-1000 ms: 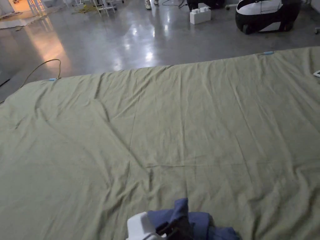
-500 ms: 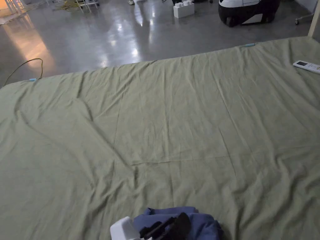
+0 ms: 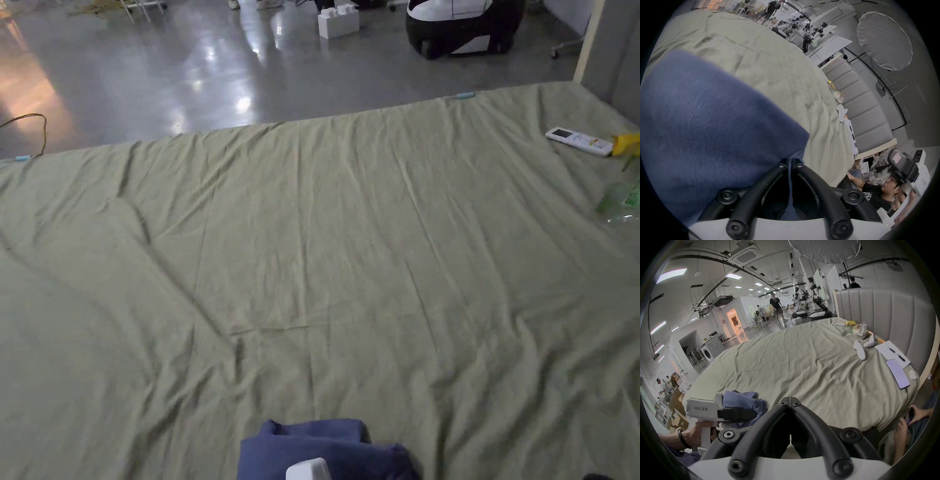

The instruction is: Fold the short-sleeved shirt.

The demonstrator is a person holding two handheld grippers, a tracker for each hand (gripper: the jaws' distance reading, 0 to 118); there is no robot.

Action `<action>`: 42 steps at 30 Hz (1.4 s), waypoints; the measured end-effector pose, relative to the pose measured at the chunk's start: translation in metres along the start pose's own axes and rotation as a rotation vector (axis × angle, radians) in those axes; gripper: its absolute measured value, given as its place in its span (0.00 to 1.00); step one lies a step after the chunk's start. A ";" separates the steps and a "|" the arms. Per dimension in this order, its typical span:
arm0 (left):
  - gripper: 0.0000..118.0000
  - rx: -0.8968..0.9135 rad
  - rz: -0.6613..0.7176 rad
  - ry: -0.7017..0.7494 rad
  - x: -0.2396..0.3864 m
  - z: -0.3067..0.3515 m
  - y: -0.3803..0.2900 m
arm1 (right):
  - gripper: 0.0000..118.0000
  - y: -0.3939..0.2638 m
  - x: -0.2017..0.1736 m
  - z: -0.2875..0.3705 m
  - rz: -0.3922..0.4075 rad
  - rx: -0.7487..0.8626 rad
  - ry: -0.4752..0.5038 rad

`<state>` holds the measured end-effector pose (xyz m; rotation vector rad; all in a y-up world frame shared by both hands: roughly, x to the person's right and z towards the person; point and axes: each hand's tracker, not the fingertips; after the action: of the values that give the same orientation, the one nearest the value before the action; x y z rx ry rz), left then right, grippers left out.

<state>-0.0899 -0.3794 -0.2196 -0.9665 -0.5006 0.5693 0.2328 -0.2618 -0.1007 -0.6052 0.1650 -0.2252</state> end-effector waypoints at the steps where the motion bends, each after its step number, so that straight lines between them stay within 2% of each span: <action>1: 0.04 0.003 -0.010 -0.007 0.003 0.008 0.004 | 0.00 -0.001 -0.004 -0.008 0.001 -0.019 0.041; 4: 0.04 0.130 0.001 -0.100 0.001 0.051 0.016 | 0.00 -0.004 -0.020 -0.039 -0.040 -0.069 0.164; 6: 0.04 0.215 0.042 -0.124 -0.005 0.083 0.020 | 0.00 -0.007 -0.038 -0.069 -0.034 -0.127 0.224; 9: 0.04 0.278 0.078 -0.072 -0.021 0.129 0.021 | 0.00 -0.014 -0.068 -0.116 0.050 -0.228 0.277; 11: 0.04 0.312 0.100 -0.033 -0.037 0.155 0.020 | 0.00 -0.026 -0.078 -0.142 0.088 -0.213 0.377; 12: 0.05 0.317 0.109 -0.025 -0.046 0.164 0.019 | 0.00 -0.031 -0.081 -0.158 0.094 -0.274 0.397; 13: 0.09 0.323 0.123 -0.014 -0.054 0.172 0.017 | 0.00 -0.038 -0.085 -0.174 0.120 -0.365 0.353; 14: 0.17 0.324 0.133 -0.003 -0.063 0.178 0.015 | 0.00 -0.051 -0.087 -0.187 0.190 -0.428 0.262; 15: 0.38 0.320 0.139 -0.002 -0.070 0.181 0.014 | 0.00 -0.062 -0.087 -0.199 0.232 -0.484 0.231; 16: 0.60 0.318 0.142 0.000 -0.076 0.183 0.013 | 0.00 -0.066 -0.083 -0.200 0.197 -0.418 0.279; 17: 0.77 0.315 0.156 0.002 -0.083 0.184 0.012 | 0.00 -0.059 -0.078 -0.197 0.161 -0.370 0.303; 18: 0.88 0.305 0.175 -0.003 -0.088 0.183 0.013 | 0.00 -0.056 -0.076 -0.193 0.128 -0.423 0.300; 19: 0.89 0.280 0.200 -0.015 -0.093 0.180 0.015 | 0.00 -0.053 -0.074 -0.193 0.095 -0.438 0.301; 23: 0.89 0.182 0.235 -0.085 -0.110 0.152 0.030 | 0.00 -0.051 -0.070 -0.198 0.106 -0.451 0.317; 28: 0.86 0.009 0.178 -0.143 -0.115 0.094 0.050 | 0.00 -0.055 -0.061 -0.196 0.031 -0.446 0.341; 30: 0.79 -0.095 0.201 -0.099 -0.114 0.069 0.053 | 0.00 -0.057 -0.057 -0.197 0.000 -0.442 0.349; 31: 0.79 -0.131 0.187 -0.092 -0.110 0.060 0.050 | 0.00 -0.057 -0.057 -0.197 -0.010 -0.442 0.351; 33: 0.54 -0.118 0.089 -0.004 -0.098 0.051 0.047 | 0.00 -0.057 -0.058 -0.196 -0.011 -0.442 0.346; 34: 0.45 -0.101 0.067 0.015 -0.097 0.053 0.050 | 0.00 -0.057 -0.060 -0.196 -0.003 -0.441 0.343; 35: 0.38 -0.099 0.106 -0.004 -0.098 0.057 0.051 | 0.00 -0.057 -0.062 -0.193 0.016 -0.432 0.341; 36: 0.36 -0.101 0.156 -0.016 -0.101 0.060 0.052 | 0.00 -0.054 -0.064 -0.190 0.052 -0.423 0.343; 37: 0.34 -0.073 0.137 -0.008 -0.098 0.067 0.052 | 0.00 -0.049 -0.066 -0.186 0.077 -0.423 0.353; 40: 0.32 -0.021 0.101 -0.001 -0.096 0.106 0.063 | 0.00 -0.031 -0.067 -0.169 0.053 -0.398 0.458; 42: 0.32 0.026 0.093 0.026 -0.108 0.147 0.077 | 0.00 -0.023 -0.062 -0.155 0.023 -0.355 0.487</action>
<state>-0.2800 -0.3251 -0.2318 -0.9744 -0.4255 0.6441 0.1355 -0.3485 -0.2077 -0.8935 0.6928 -0.3222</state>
